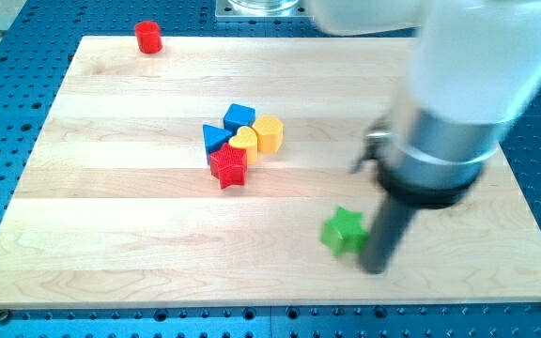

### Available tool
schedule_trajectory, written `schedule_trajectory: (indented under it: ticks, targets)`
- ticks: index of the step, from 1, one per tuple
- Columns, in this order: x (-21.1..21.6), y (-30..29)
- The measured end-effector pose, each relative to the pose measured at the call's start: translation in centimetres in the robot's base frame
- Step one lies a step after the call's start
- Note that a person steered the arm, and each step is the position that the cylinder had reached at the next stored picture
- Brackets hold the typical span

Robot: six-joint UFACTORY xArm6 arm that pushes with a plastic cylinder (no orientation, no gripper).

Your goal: Push the green blocks into the group of blocks

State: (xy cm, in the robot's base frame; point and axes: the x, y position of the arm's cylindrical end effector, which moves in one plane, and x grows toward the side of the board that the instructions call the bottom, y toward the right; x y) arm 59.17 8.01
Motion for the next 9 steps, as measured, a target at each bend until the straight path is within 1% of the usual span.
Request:
schedule_trajectory:
  ticks: [1,2,3,4,5,6,7,8,9]
  targets:
    - [-2.2,-6.0]
    - [-3.3,-6.0]
    - [-0.1,-3.0]
    - [-4.9,-0.9]
    - [-8.8,-1.7]
    - [-8.9,0.4]
    - [-11.1,-1.2]
    - [-9.0,-4.3]
    - [-7.4,-4.3]
